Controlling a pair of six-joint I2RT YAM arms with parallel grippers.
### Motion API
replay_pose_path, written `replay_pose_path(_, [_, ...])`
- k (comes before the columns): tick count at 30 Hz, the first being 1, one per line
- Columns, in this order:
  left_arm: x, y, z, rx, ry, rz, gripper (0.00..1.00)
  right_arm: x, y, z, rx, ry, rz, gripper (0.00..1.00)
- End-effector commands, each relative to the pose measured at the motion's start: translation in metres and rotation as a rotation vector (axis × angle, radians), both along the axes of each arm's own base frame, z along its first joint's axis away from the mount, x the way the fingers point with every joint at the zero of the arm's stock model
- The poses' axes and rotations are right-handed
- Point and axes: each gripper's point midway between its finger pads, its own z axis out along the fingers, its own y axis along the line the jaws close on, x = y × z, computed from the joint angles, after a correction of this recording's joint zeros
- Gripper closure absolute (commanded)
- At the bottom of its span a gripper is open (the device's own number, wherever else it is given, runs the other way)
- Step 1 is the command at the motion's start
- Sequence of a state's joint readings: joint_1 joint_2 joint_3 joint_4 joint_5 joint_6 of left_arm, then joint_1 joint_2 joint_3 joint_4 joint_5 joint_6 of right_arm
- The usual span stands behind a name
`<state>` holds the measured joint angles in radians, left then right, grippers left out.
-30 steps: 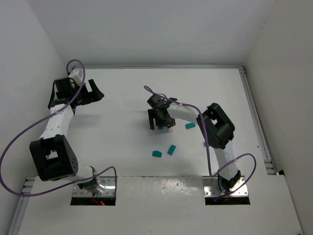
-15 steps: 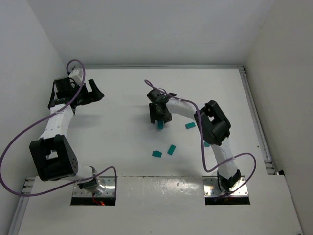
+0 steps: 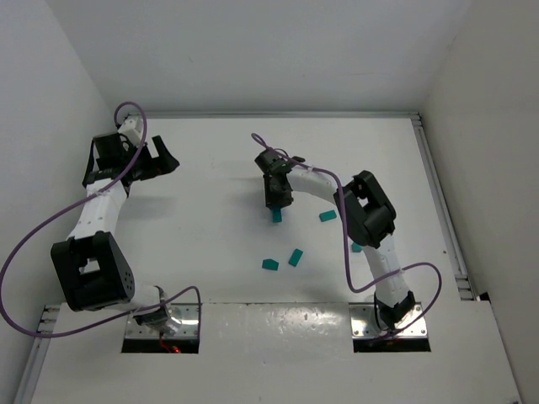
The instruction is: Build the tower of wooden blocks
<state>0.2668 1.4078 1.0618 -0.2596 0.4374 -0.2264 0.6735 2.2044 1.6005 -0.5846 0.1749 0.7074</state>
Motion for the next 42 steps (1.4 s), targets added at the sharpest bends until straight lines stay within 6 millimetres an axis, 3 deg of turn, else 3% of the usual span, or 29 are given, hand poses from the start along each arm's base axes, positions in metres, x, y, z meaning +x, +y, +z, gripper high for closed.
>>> replay_pose_path(1, [0.005, -0.005, 0.012, 0.002, -0.047, -0.02, 0.0, 0.003, 0.001, -0.005, -0.004, 0.002, -0.017, 0.67])
replay_pose_path(3, [0.005, -0.005, 0.012, 0.002, -0.047, -0.02, 0.0, 0.003, 0.001, -0.005, -0.004, 0.004, -0.016, 0.61])
replay_pose_path(4, [0.005, -0.005, 0.012, 0.002, -0.047, -0.02, 0.0, 0.002, 0.001, -0.004, -0.006, 0.007, -0.021, 0.51])
replay_pose_path(7, [0.005, -0.005, 0.012, 0.002, -0.047, -0.02, 0.0, 0.002, 0.003, 0.001, 0.005, 0.001, -0.016, 0.37])
replay_pose_path(13, [0.005, -0.005, 0.012, 0.002, -0.047, -0.02, 0.0, 0.003, 0.009, 0.005, 0.034, 0.0, 0.02, 0.18])
replay_pose_path(14, [0.005, -0.005, 0.012, 0.002, -0.047, -0.02, 0.0, -0.001, 0.009, 0.006, 0.027, 0.011, 0.03, 0.12])
replay_pose_path(18, [0.003, -0.006, 0.012, 0.002, -0.047, -0.02, 0.0, -0.012, 0.003, 0.009, 0.02, 0.029, 0.035, 0.0])
replay_pose_path(20, [0.002, -0.006, 0.016, 0.005, -0.057, -0.02, 0.0, -0.015, 0.002, 0.018, 0.036, 0.01, 0.049, 0.0])
replay_pose_path(22, [0.002, -0.006, 0.016, 0.005, -0.057, -0.02, 0.0, -0.028, -0.001, 0.014, 0.016, 0.018, 0.089, 0.0])
replay_pose_path(24, [0.001, -0.006, 0.02, 0.008, -0.067, -0.02, 0.0, -0.034, 0.001, 0.026, 0.026, -0.021, 0.125, 0.0])
replay_pose_path(25, [0.001, -0.007, 0.023, 0.01, -0.076, -0.02, 0.0, -0.046, -0.005, 0.018, 0.007, -0.005, 0.148, 0.0])
replay_pose_path(26, [-0.001, -0.007, 0.021, 0.008, -0.068, -0.02, 0.0, -0.046, 0.002, 0.037, 0.039, -0.056, 0.166, 0.0])
replay_pose_path(29, [-0.007, -0.008, 0.024, 0.023, -0.063, -0.031, 0.0, -0.059, -0.002, 0.044, 0.032, -0.07, 0.195, 0.0])
replay_pose_path(30, [-0.009, -0.008, 0.022, 0.021, -0.055, -0.031, 0.0, -0.061, -0.001, 0.056, 0.055, -0.082, 0.201, 0.0])
replay_pose_path(32, [-0.011, -0.008, 0.032, 0.035, -0.076, -0.036, 0.0, -0.073, 0.0, 0.053, 0.071, -0.06, 0.228, 0.0])
replay_pose_path(35, [-0.016, -0.006, 0.031, 0.06, -0.062, -0.031, 0.0, -0.09, 0.001, 0.055, 0.116, -0.017, 0.281, 0.0])
replay_pose_path(36, [-0.02, -0.006, 0.04, 0.073, -0.081, -0.035, 0.0, -0.092, 0.002, 0.06, 0.129, -0.017, 0.294, 0.0])
replay_pose_path(39, [-0.025, -0.005, 0.041, 0.097, -0.076, -0.038, 0.0, -0.117, -0.005, 0.065, 0.142, 0.076, 0.429, 0.09])
replay_pose_path(40, [-0.028, -0.006, 0.05, 0.104, -0.1, -0.038, 0.0, -0.129, -0.002, 0.073, 0.2, 0.116, 0.472, 0.15])
replay_pose_path(42, [-0.031, -0.008, 0.051, 0.121, -0.107, -0.066, 0.0, -0.134, -0.014, 0.08, 0.228, 0.099, 0.573, 0.2])
